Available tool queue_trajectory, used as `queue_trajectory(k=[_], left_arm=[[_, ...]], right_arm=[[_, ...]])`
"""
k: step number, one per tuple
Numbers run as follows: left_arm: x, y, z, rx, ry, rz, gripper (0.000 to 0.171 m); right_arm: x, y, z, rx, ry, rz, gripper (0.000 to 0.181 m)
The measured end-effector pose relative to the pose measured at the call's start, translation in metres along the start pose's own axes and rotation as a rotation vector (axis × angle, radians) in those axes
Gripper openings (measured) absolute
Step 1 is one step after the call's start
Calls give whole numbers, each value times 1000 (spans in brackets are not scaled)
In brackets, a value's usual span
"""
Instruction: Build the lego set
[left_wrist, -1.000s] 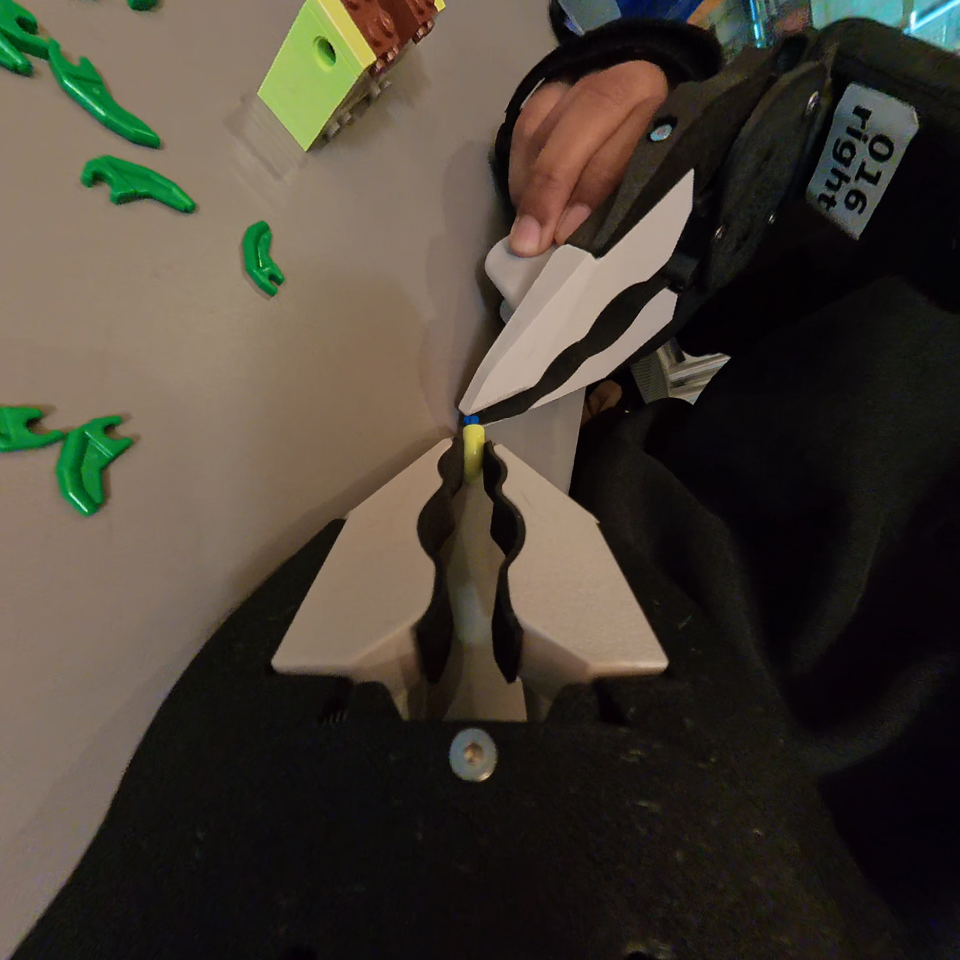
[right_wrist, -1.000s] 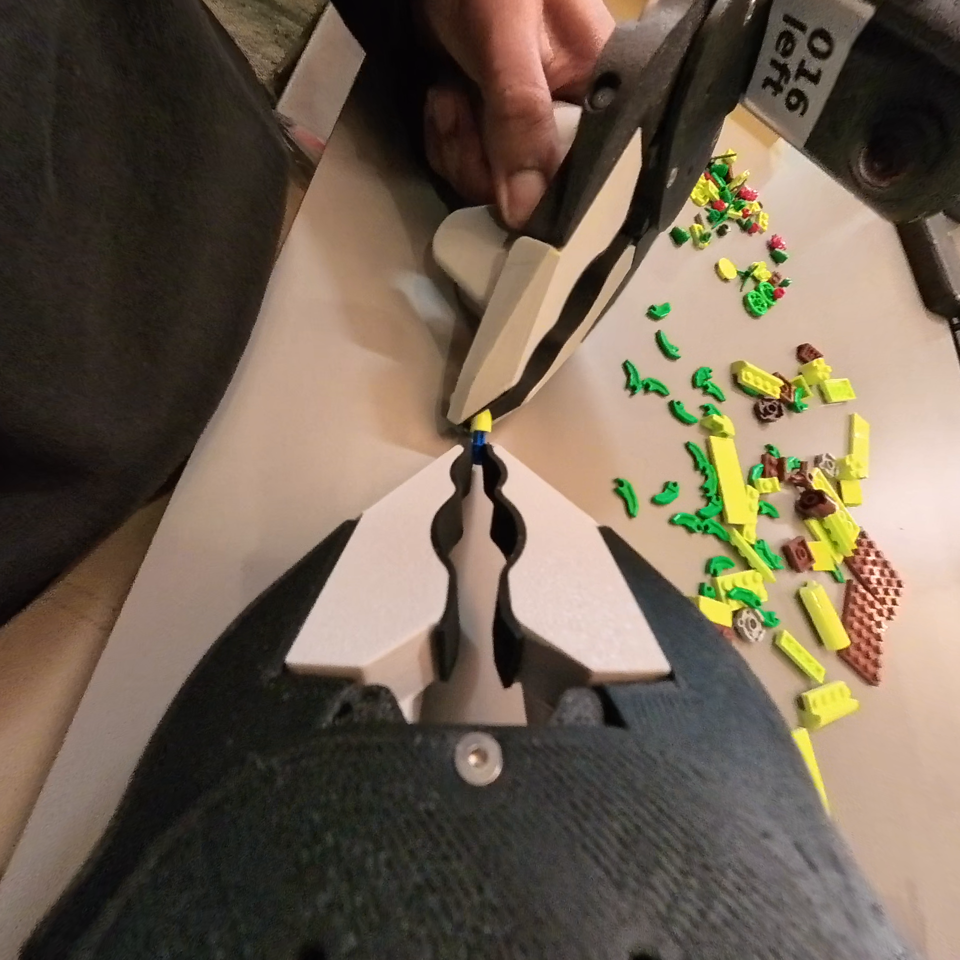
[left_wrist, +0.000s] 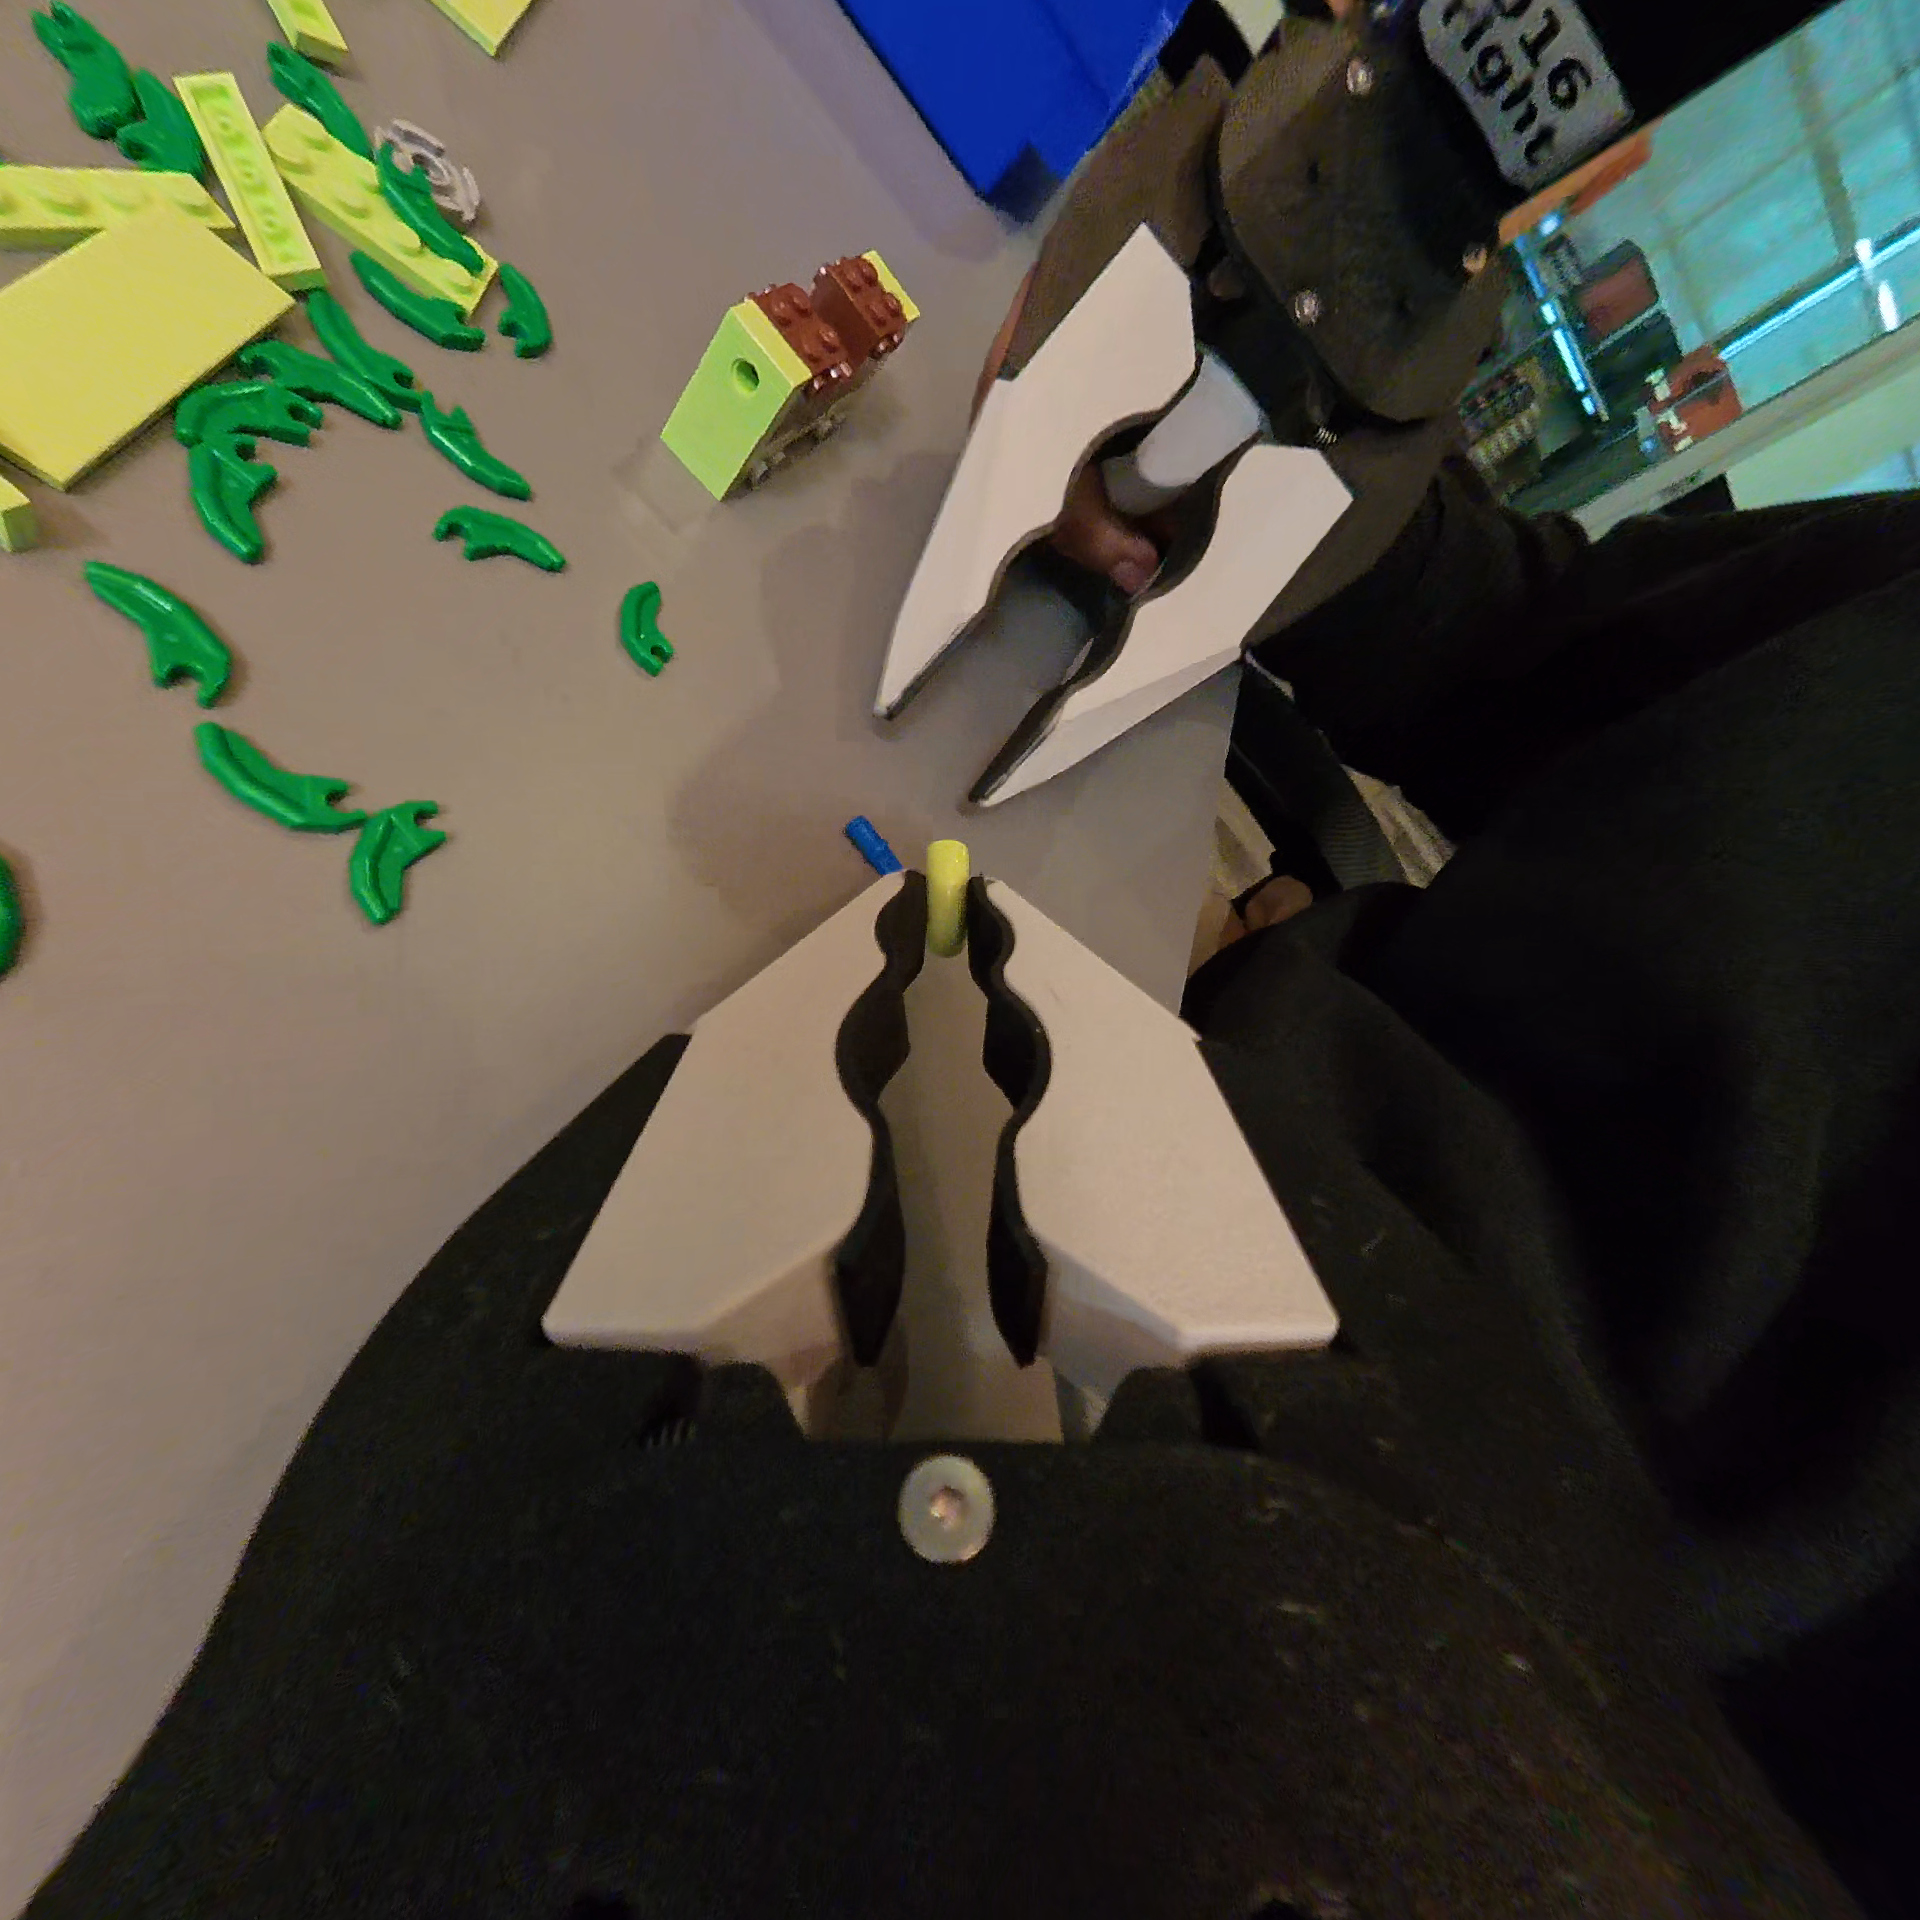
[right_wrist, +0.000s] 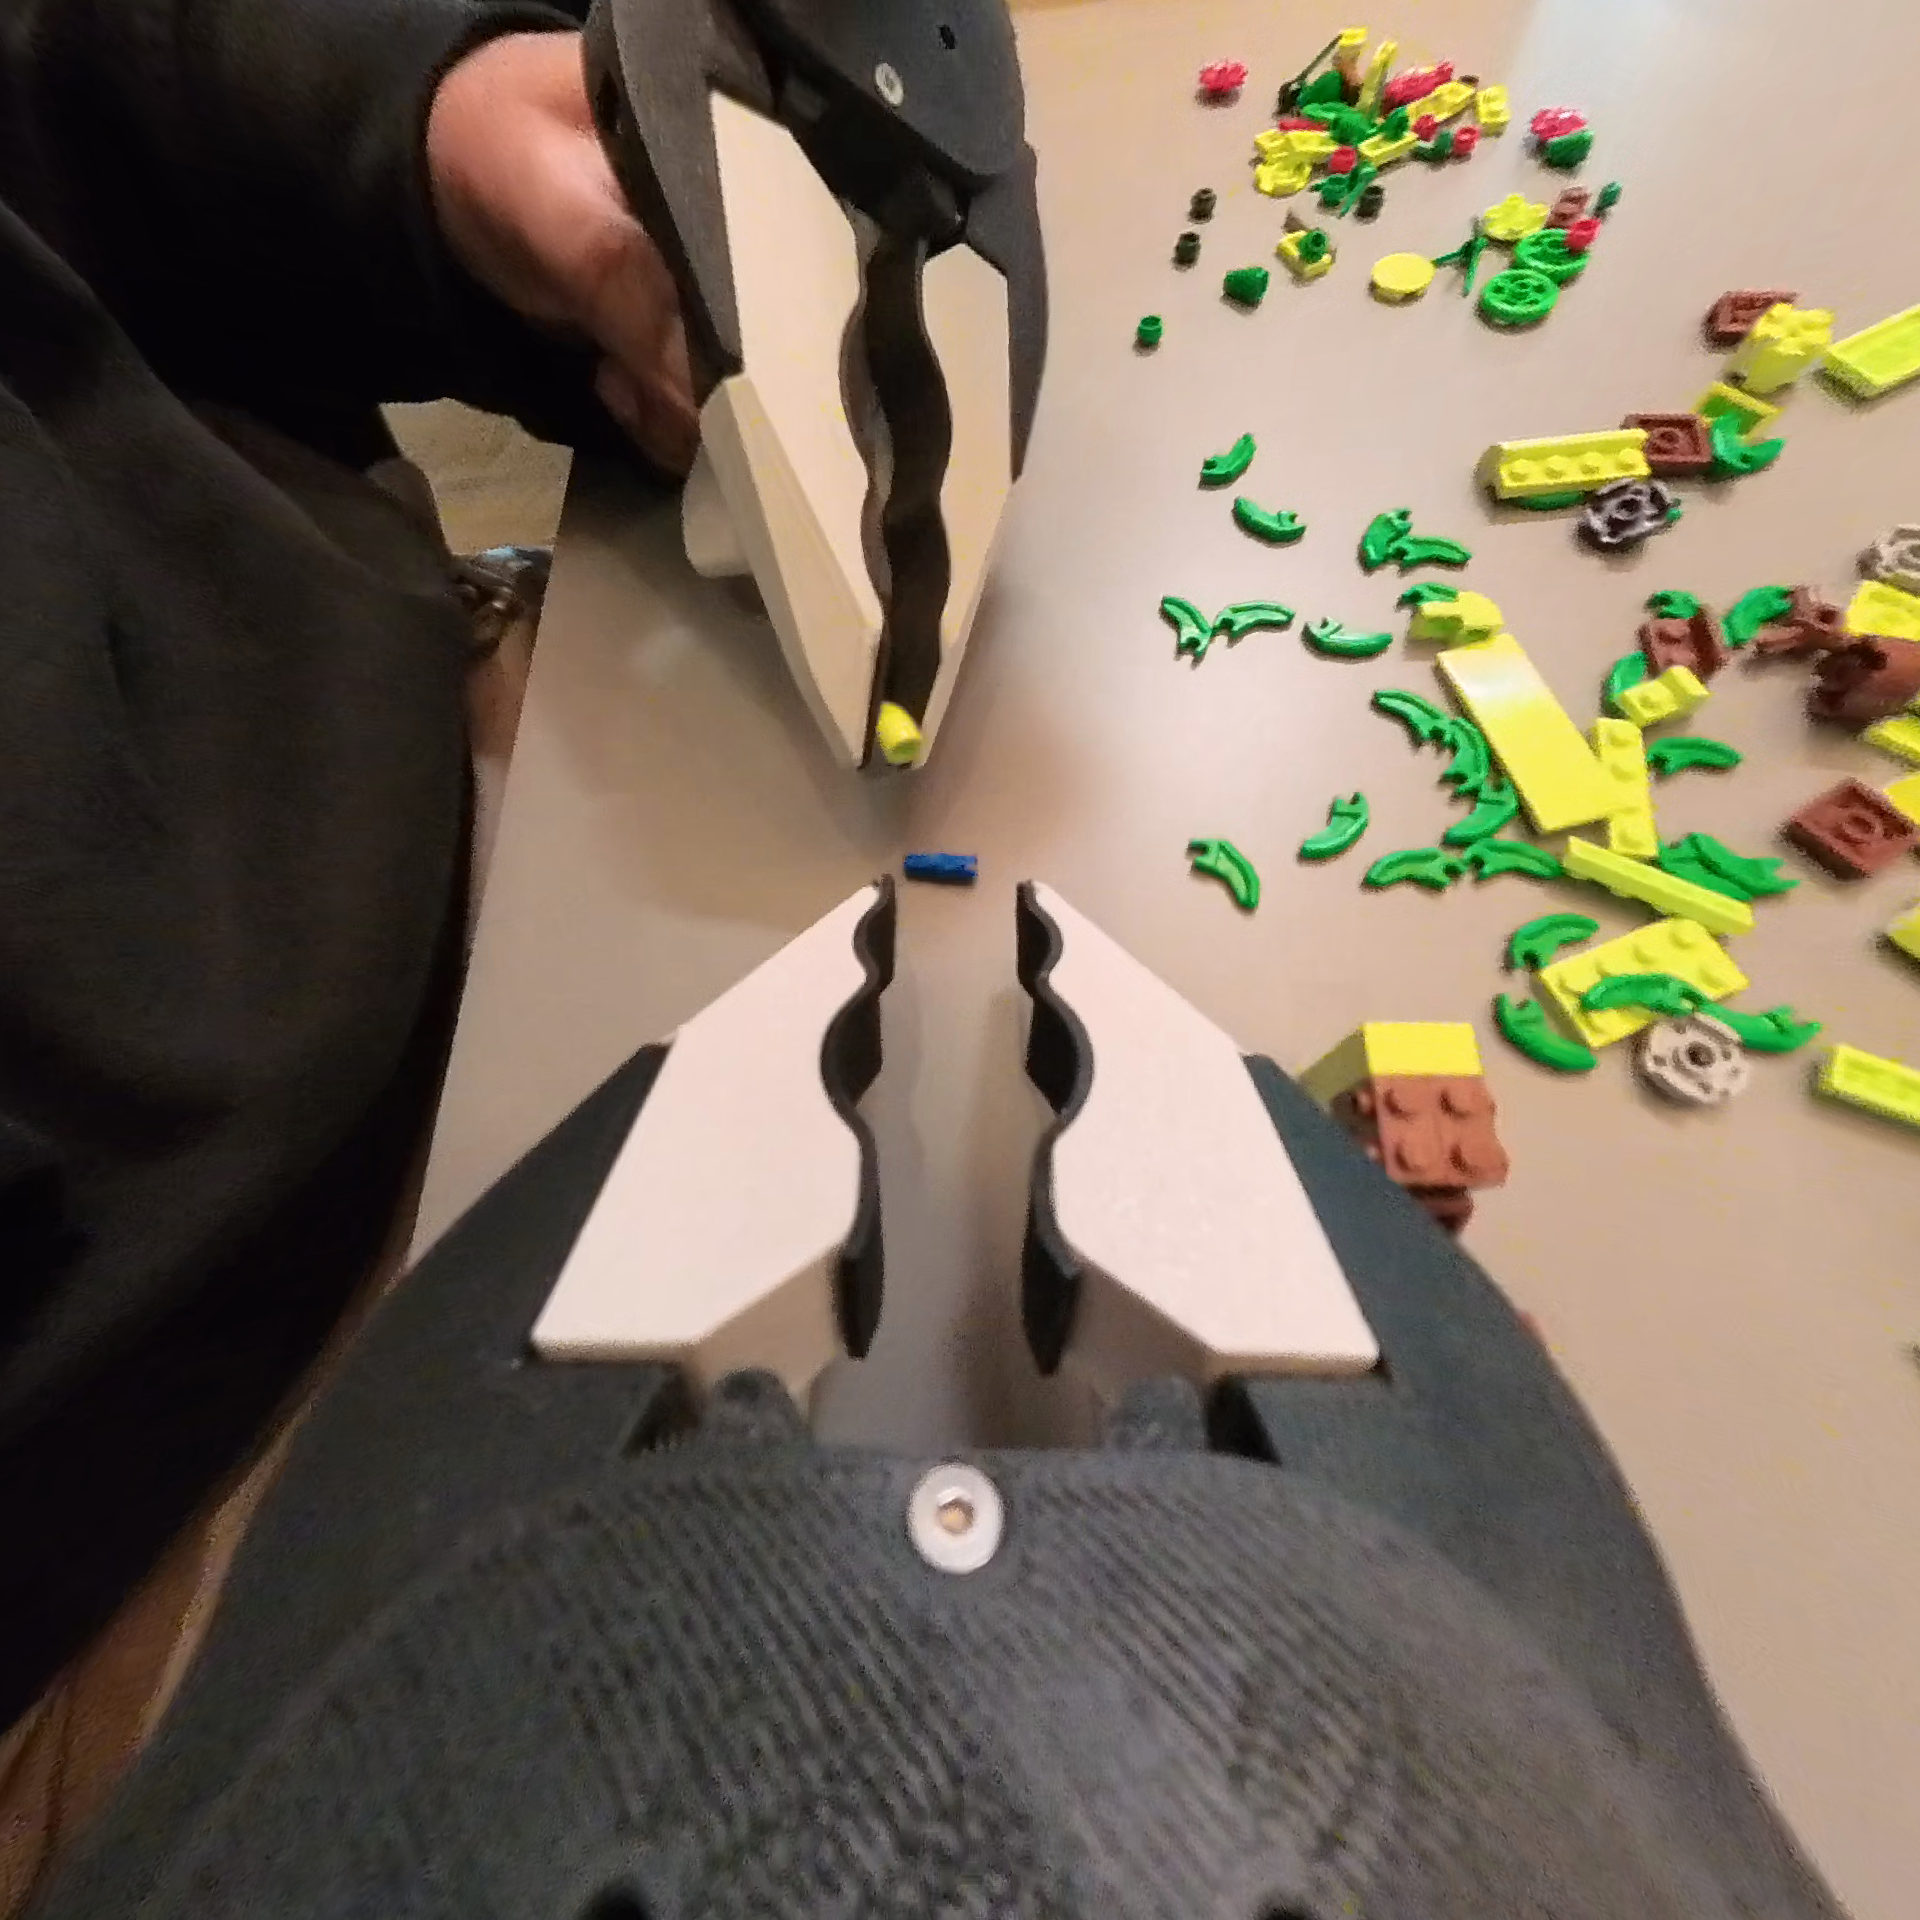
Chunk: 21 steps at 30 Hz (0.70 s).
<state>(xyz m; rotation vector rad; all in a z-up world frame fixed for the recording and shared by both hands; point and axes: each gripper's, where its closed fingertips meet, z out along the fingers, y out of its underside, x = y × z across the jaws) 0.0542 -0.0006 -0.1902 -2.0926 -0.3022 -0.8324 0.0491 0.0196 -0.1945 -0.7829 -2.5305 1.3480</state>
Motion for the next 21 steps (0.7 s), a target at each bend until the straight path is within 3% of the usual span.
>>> queue_trajectory(k=[11, 21], left_arm=[[3, 9, -1, -10, -43, 32, 5], [4, 4, -10, 46, -10, 3, 4]], right_arm=[[-11, -2, 22, -81, -133, -47, 31], [-21, 7, 18, -117, -126, -29, 27]])
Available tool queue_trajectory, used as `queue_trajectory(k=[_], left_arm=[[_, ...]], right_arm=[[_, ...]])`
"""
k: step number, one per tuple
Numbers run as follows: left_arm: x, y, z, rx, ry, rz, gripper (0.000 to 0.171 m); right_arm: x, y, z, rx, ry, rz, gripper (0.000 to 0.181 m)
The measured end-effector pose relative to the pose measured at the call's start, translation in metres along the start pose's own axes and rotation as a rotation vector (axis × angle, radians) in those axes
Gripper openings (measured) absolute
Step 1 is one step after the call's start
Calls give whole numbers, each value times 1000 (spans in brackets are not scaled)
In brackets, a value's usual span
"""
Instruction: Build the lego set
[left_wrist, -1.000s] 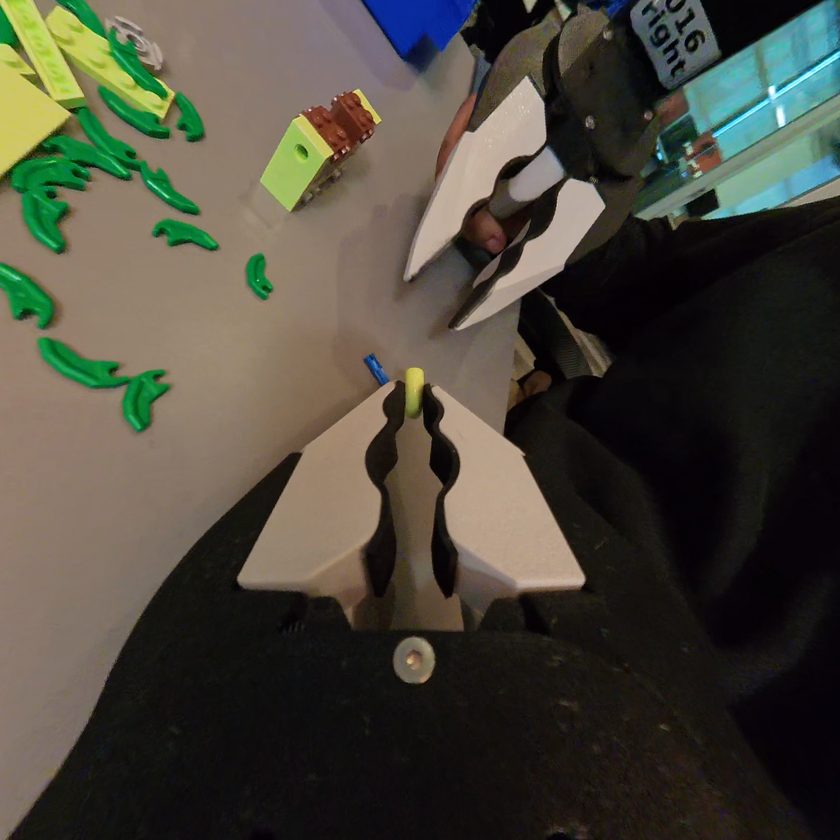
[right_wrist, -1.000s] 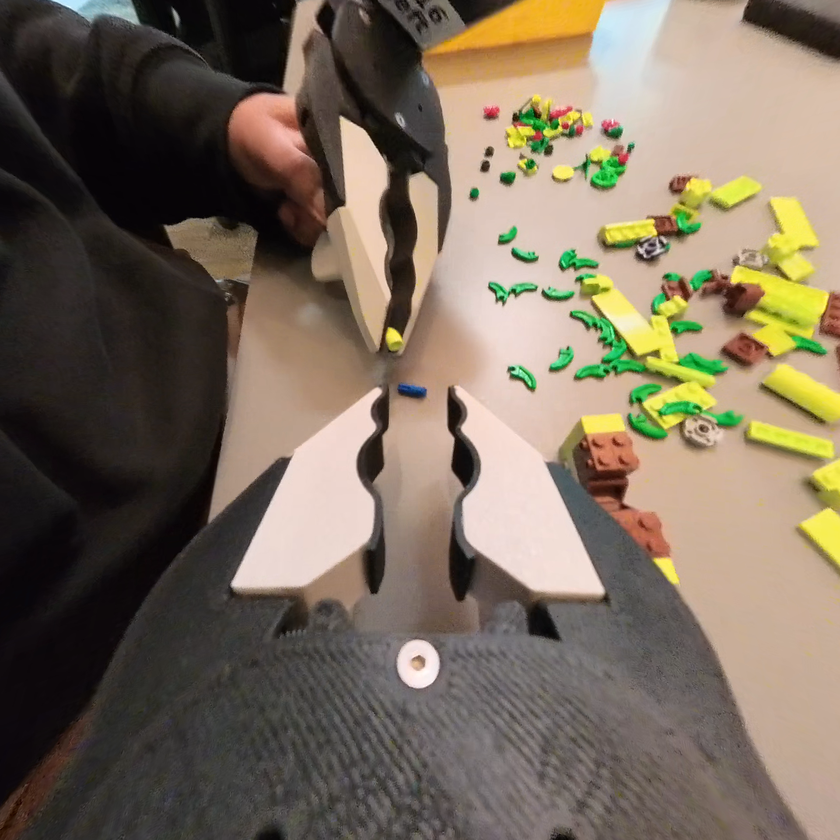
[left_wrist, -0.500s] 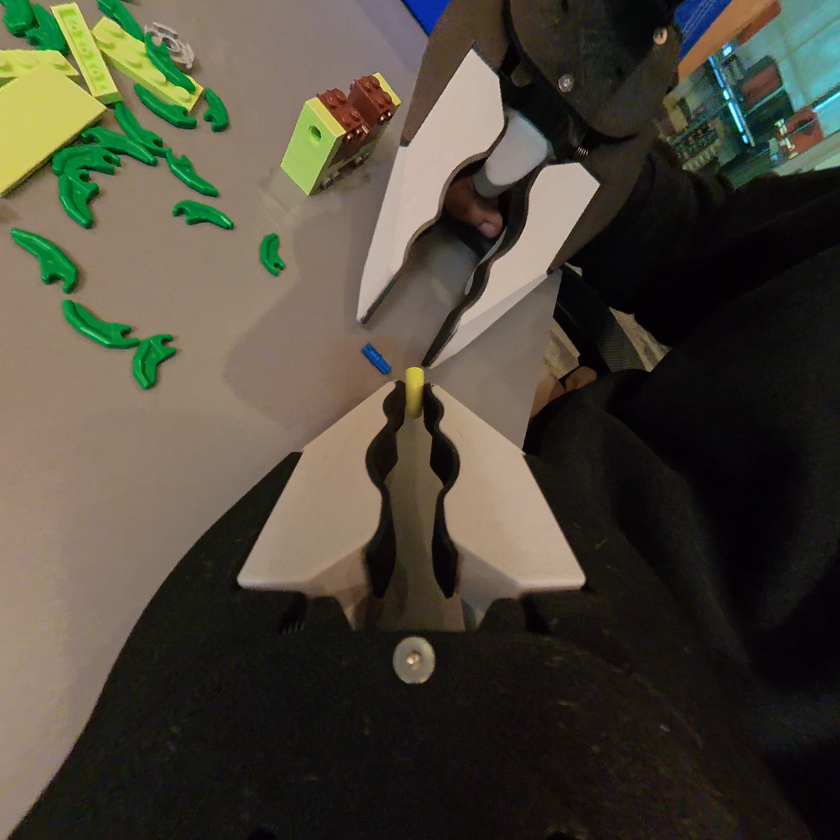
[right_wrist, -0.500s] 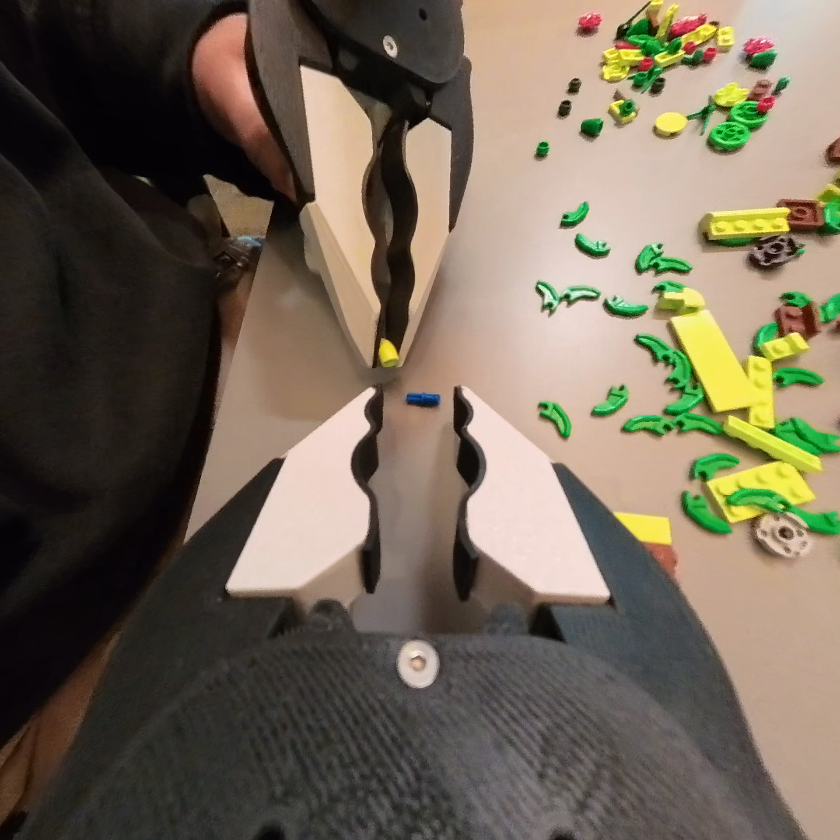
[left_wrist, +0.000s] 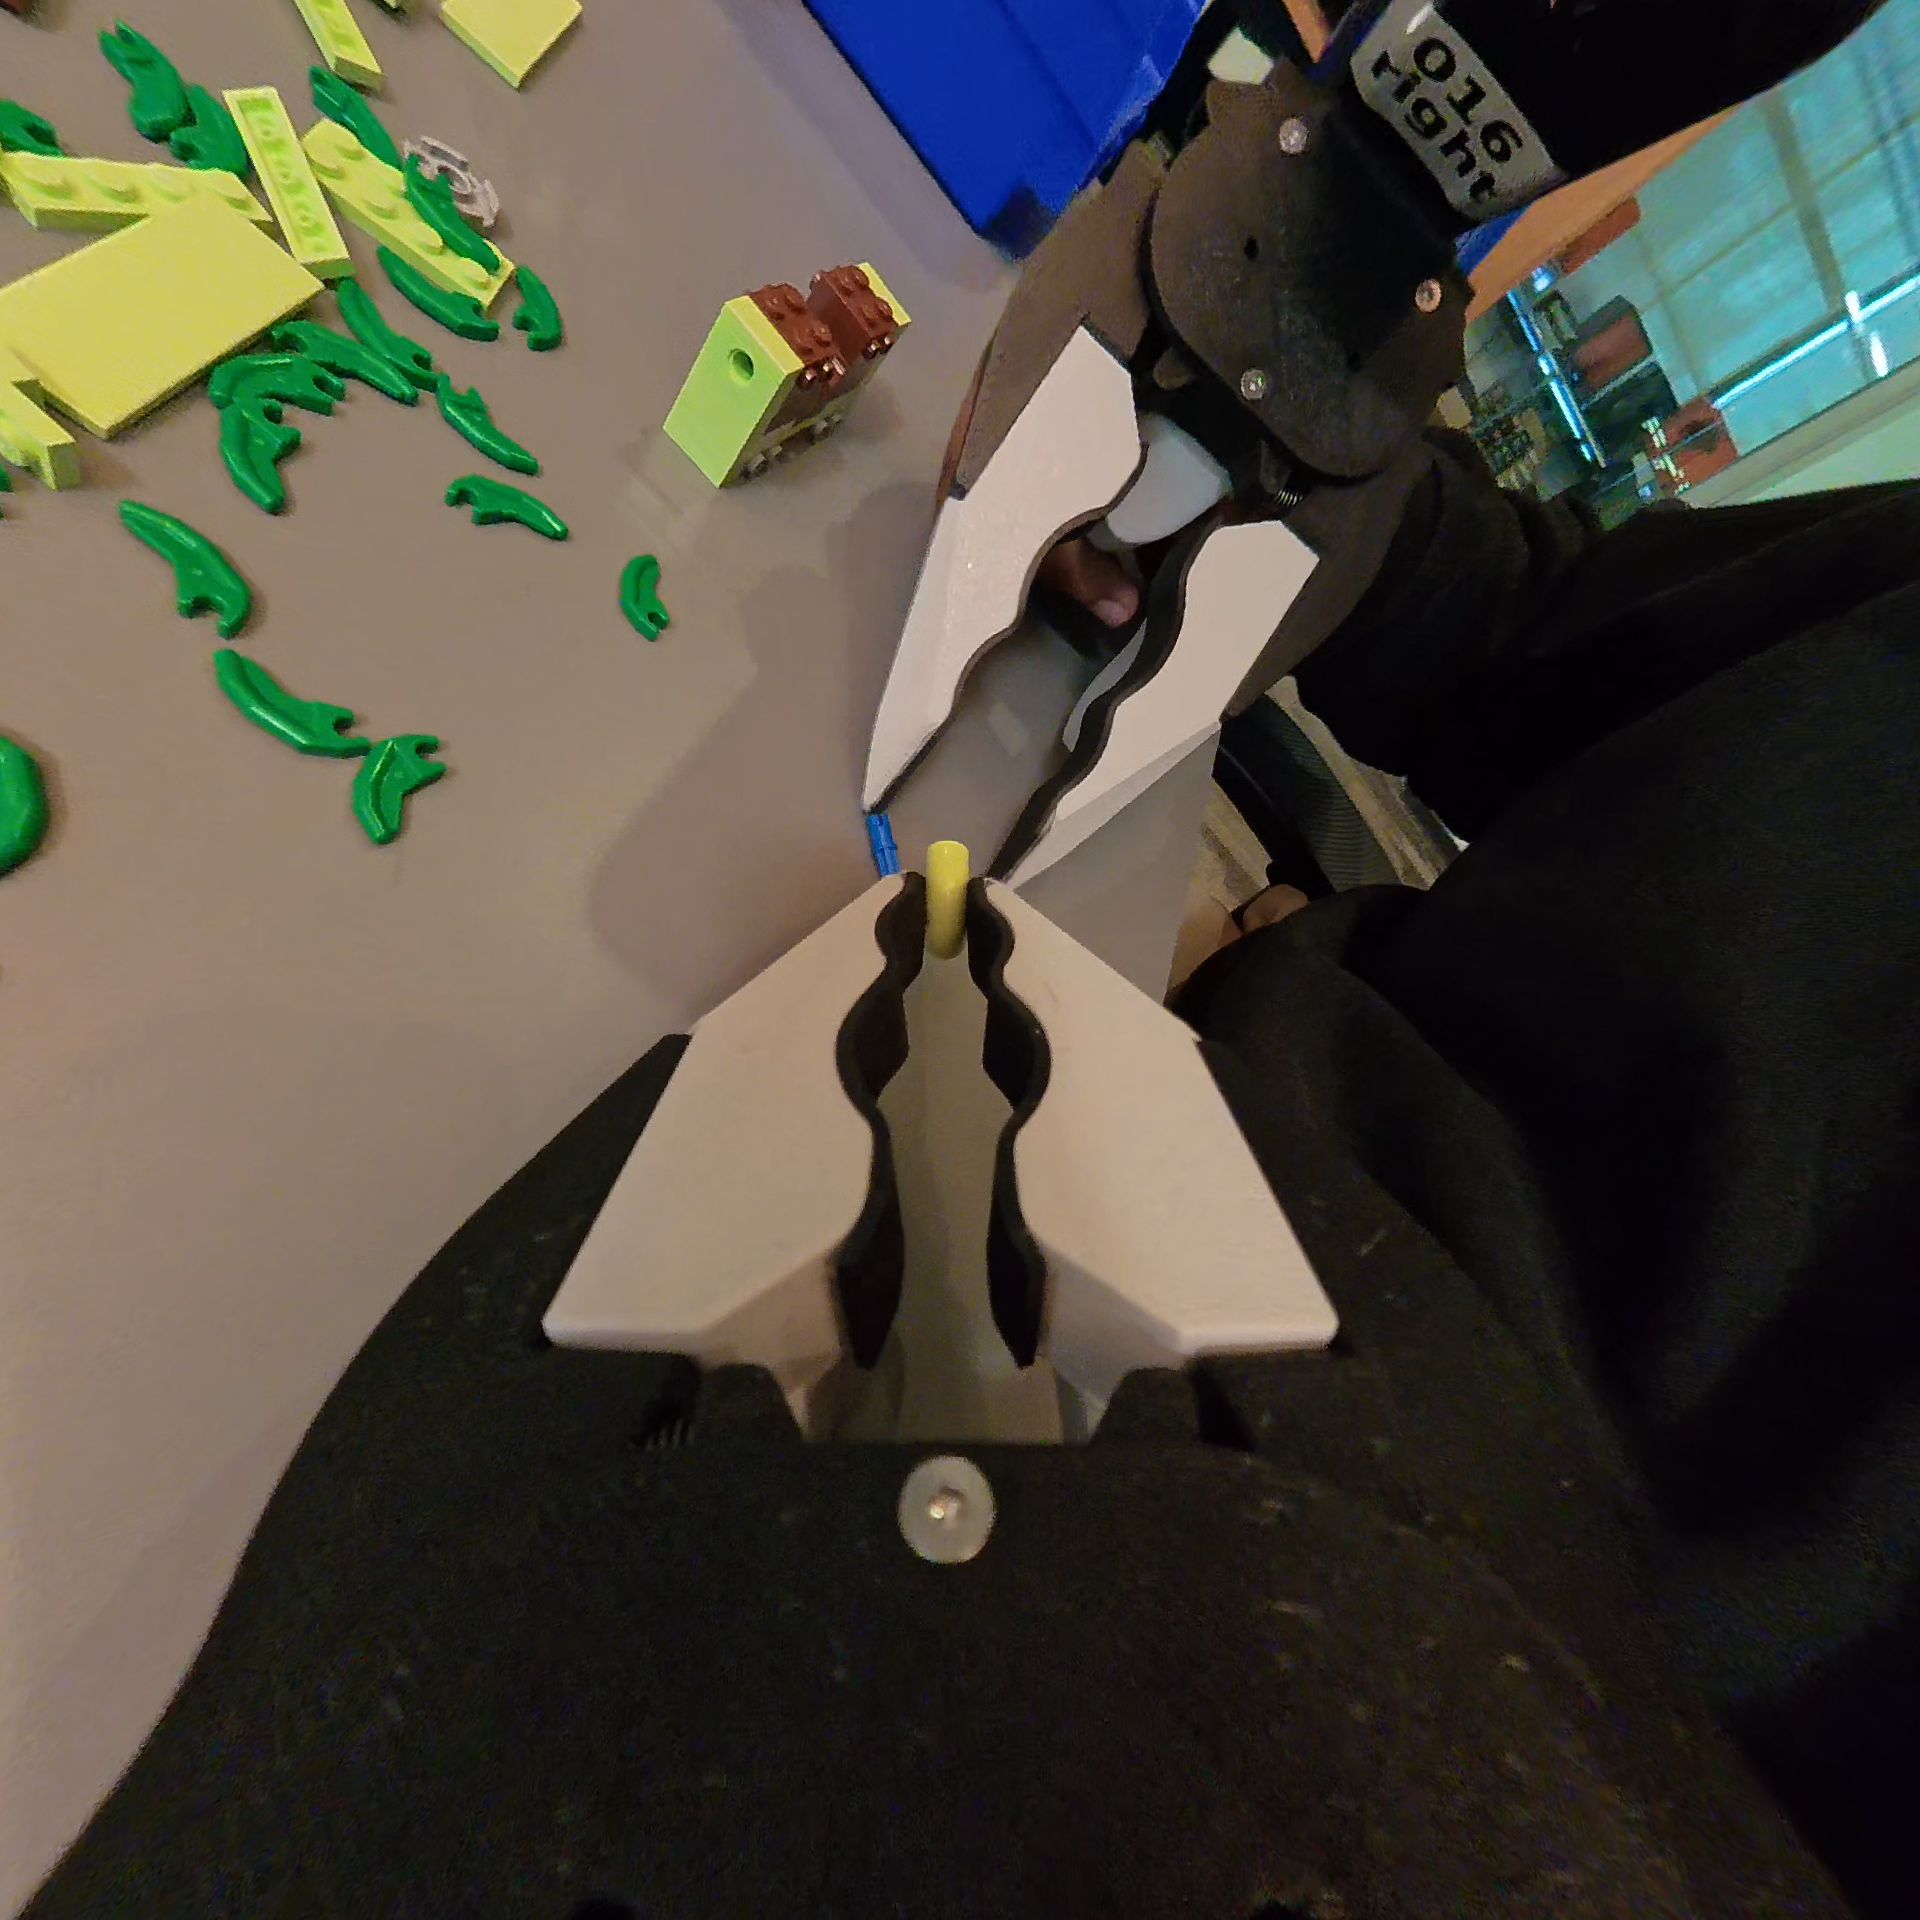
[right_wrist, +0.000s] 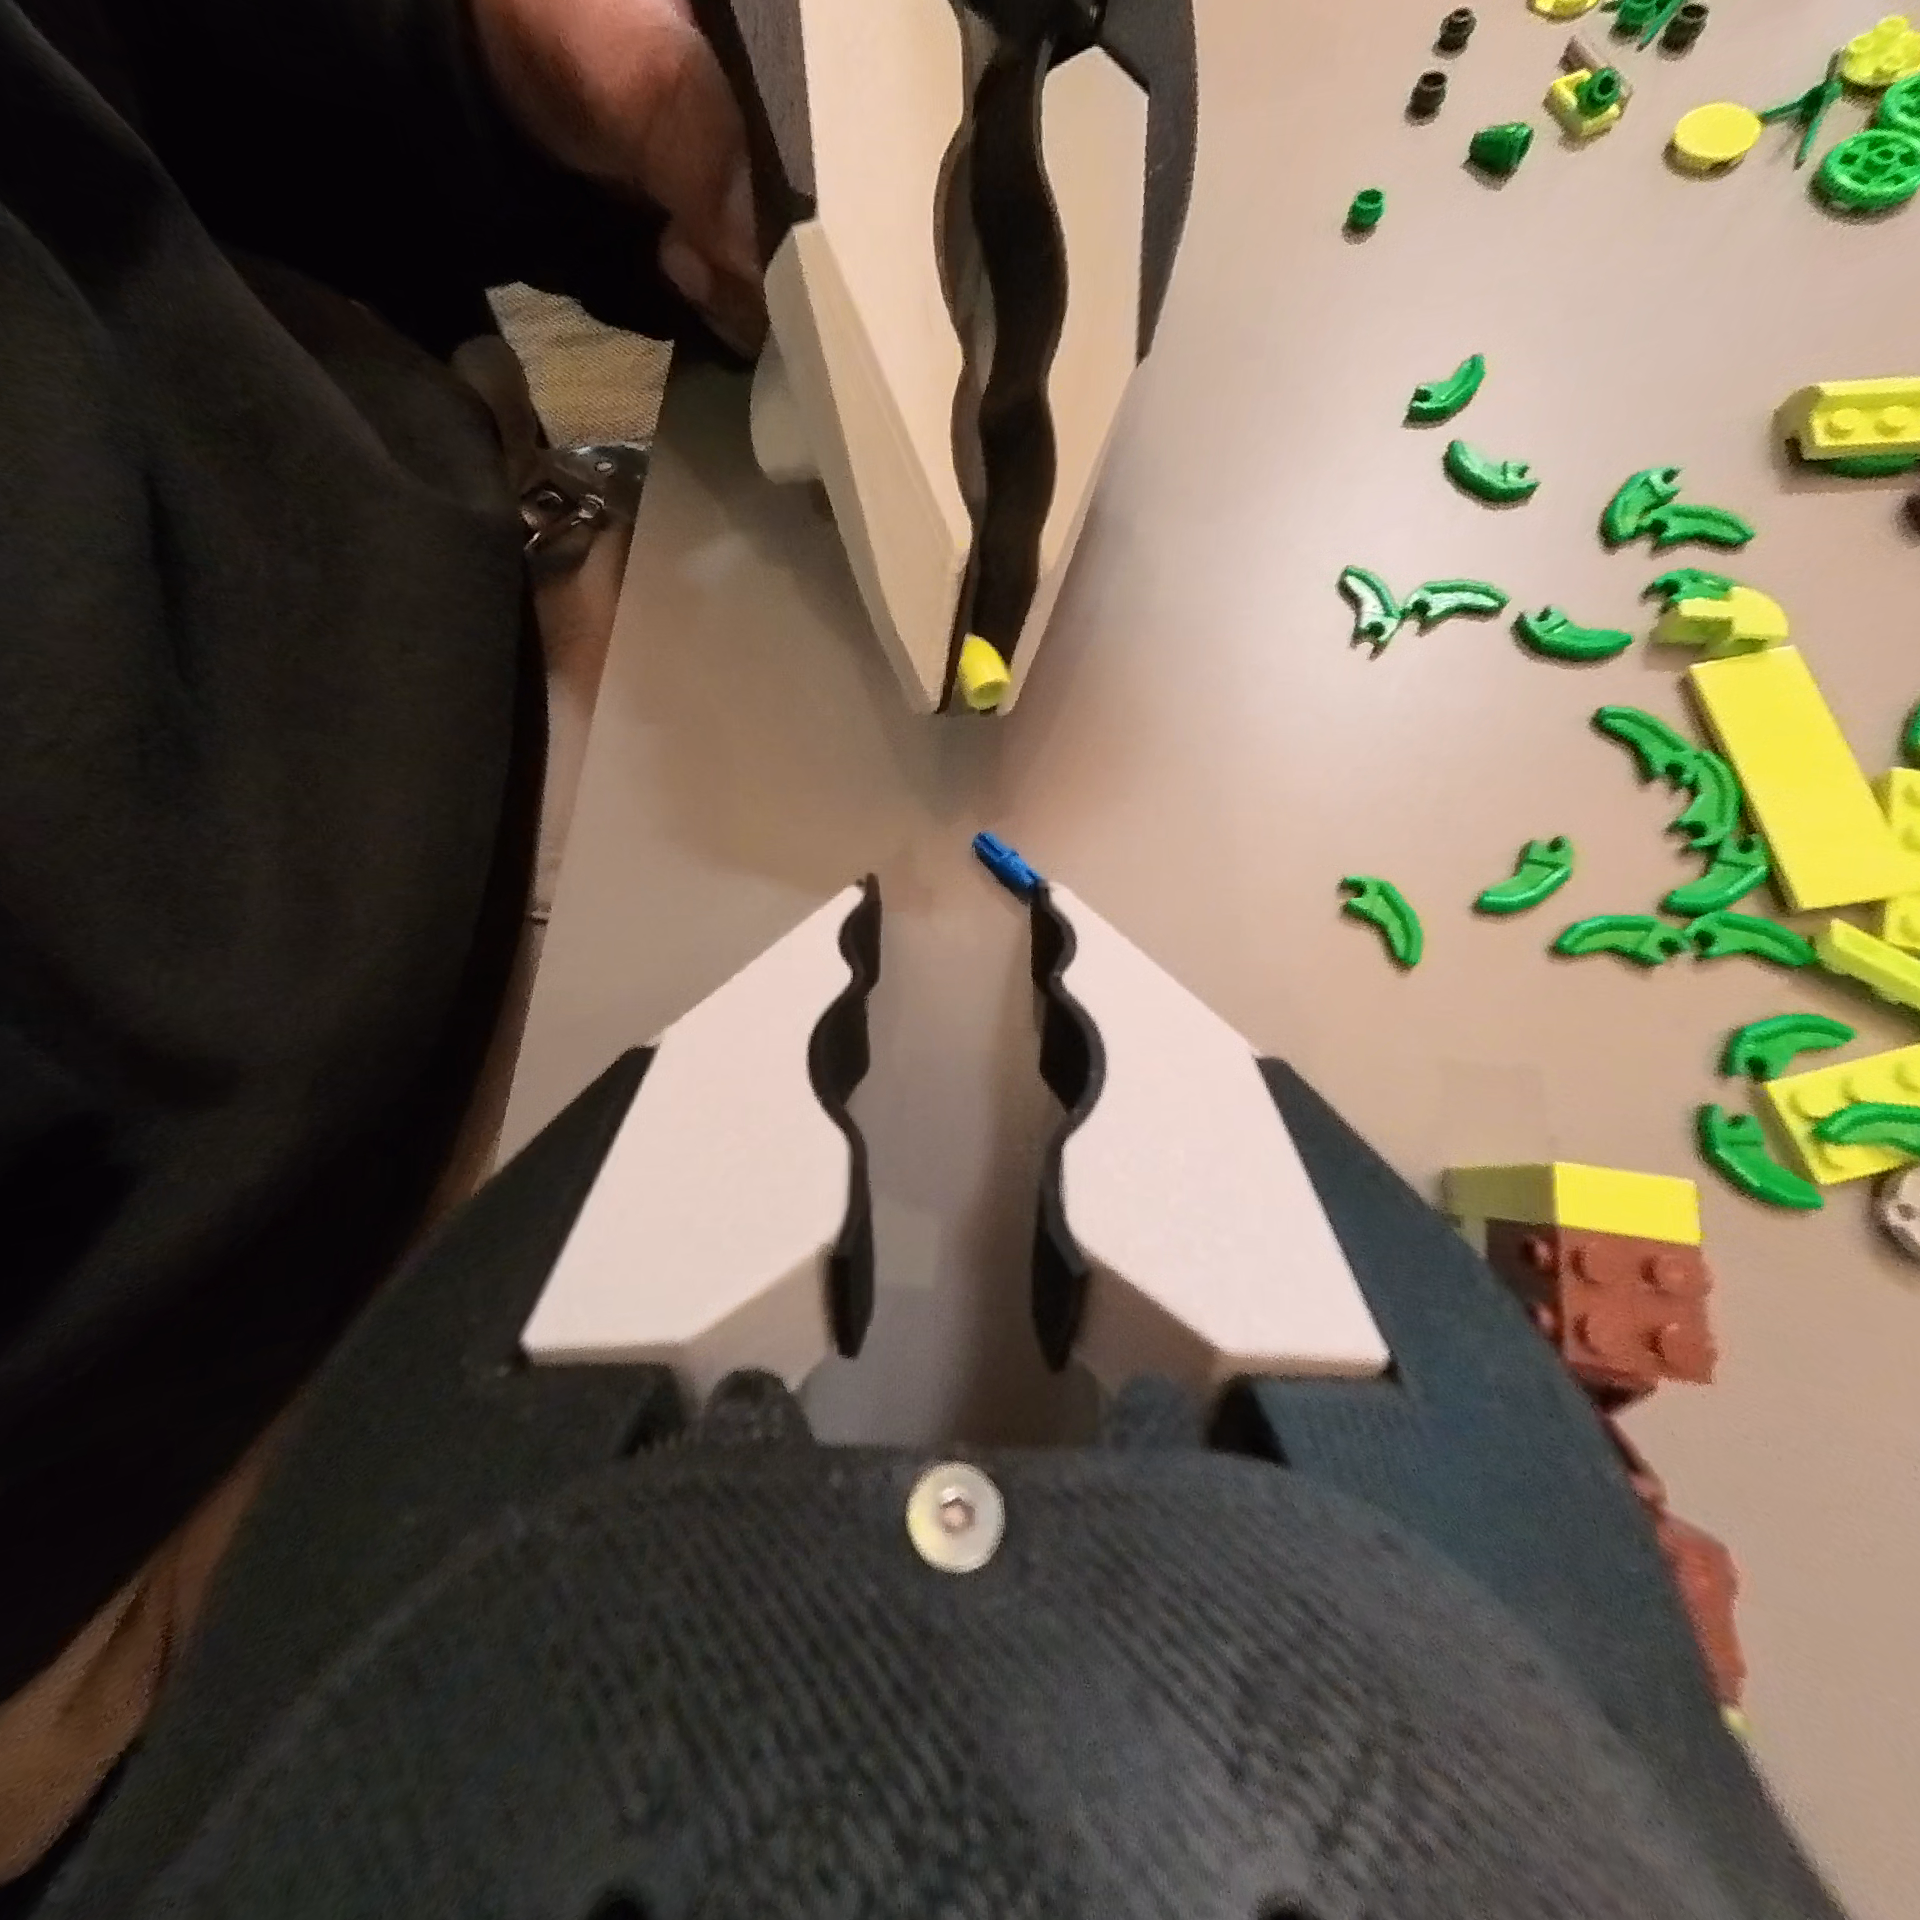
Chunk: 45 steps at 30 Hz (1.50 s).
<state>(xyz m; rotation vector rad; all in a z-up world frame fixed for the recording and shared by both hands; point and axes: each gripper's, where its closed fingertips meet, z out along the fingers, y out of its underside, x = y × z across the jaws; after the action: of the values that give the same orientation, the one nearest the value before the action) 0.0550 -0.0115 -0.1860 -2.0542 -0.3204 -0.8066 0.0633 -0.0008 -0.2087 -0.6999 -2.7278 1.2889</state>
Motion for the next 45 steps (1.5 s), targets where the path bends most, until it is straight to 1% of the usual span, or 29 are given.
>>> queue_trajectory(k=[3, 4, 7, 11, 13, 17, 21, 23, 26, 28, 31, 35, 38, 42, 45], left_arm=[[1, -1, -1, 10, 12, -6, 4], [1, -2, -2, 16, 17, -10, 4], [1, -3, -3, 27, 23, -19, 4], [1, -3, -3, 28, 24, -17, 4], [1, -3, -3, 29, 26, -16, 4], [1, -4, -4, 36, 33, -25, 4], [1, -5, -4, 40, 39, -30, 4], [3, -5, -5, 46, 54, -32, 4], [11, -10, -10, 85, 130, -40, 5], [19, -18, -16, 154, 220, -65, 5], [28, -31, -30, 258, 334, -93, 5], [50, -39, -44, 319, 479, -40, 4], [65, -43, -49, 345, 551, 8, 4], [70, -46, -52, 355, 580, 29, 4], [72, -47, -51, 342, 579, 40, 3]], right_arm=[[0, -1, -1, 20, 26, -29, 15], [2, -2, -2, 33, 49, -45, 13], [8, -8, -4, 54, 96, -92, 15], [6, -2, 3, 12, 60, -105, 16], [5, -1, 5, -1, 60, -124, 14], [4, -3, 7, -3, 57, -142, 2], [4, -4, 7, 1, 61, -147, 2], [5, -11, 2, 55, 92, -149, 2], [4, -33, -13, 198, 104, -75, 2], [4, -46, -25, 275, 100, -12, 2], [1, -59, -38, 343, 70, 77, 1], [-7, -71, -44, 380, -10, 195, 1], [-14, -85, -48, 411, -83, 268, 1], [-24, -99, -55, 424, -150, 301, 1], [-27, -104, -59, 414, -167, 297, 1]])
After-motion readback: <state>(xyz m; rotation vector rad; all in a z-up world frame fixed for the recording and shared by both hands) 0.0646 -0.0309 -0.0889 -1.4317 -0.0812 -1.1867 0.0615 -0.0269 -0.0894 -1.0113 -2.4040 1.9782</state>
